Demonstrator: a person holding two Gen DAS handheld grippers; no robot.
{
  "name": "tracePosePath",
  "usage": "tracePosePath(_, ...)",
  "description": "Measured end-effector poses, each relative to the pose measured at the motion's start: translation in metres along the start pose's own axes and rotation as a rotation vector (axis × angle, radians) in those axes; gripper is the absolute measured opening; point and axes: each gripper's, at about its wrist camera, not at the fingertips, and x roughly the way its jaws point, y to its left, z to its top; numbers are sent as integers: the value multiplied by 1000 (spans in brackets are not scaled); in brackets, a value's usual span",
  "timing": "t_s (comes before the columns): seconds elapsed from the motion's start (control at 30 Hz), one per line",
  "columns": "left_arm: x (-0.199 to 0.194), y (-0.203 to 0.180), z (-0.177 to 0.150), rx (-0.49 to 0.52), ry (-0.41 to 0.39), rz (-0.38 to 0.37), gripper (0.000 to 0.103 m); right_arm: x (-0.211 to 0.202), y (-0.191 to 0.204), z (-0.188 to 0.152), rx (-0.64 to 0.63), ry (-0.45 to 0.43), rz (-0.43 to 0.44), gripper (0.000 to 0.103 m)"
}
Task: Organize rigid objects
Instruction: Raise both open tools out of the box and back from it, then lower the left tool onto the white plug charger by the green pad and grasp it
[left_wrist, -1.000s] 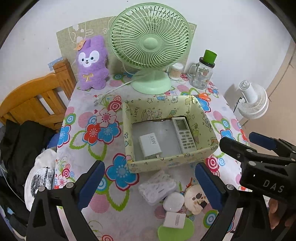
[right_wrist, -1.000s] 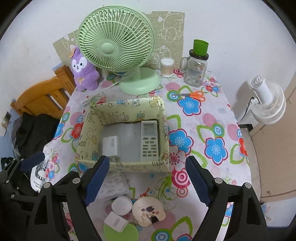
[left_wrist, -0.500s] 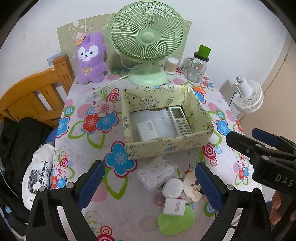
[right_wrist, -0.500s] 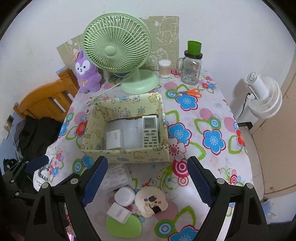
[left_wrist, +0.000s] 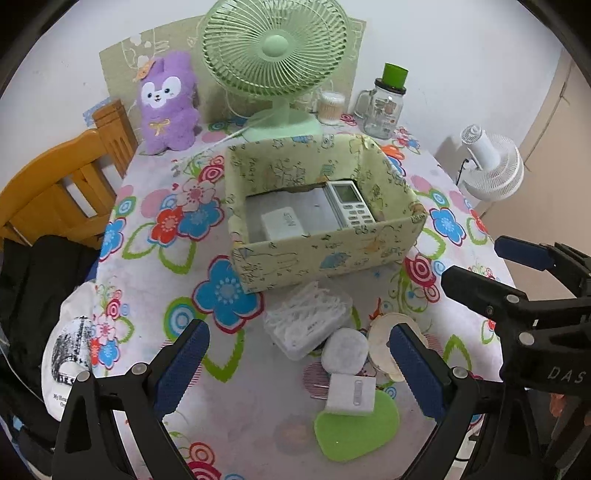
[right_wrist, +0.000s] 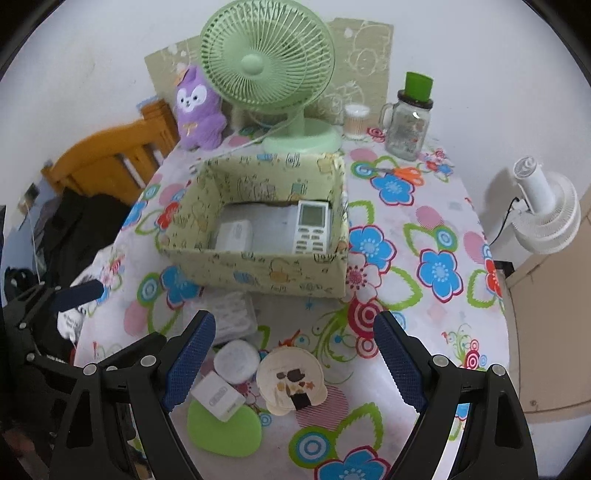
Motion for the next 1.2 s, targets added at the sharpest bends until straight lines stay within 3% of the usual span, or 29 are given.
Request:
tracePosePath(0.13,10,-1,-4,-55,32,-17,99,7,-5,-5,-20,17,13,89)
tracePosePath(0.57,40,-16,-25,-133,74,71,99,46,-33,-18,-37,82,67,89)
tracePosePath(1.2,71,-36,-61,-119,105,45,99,77,-29,-46,-92,150,78,89)
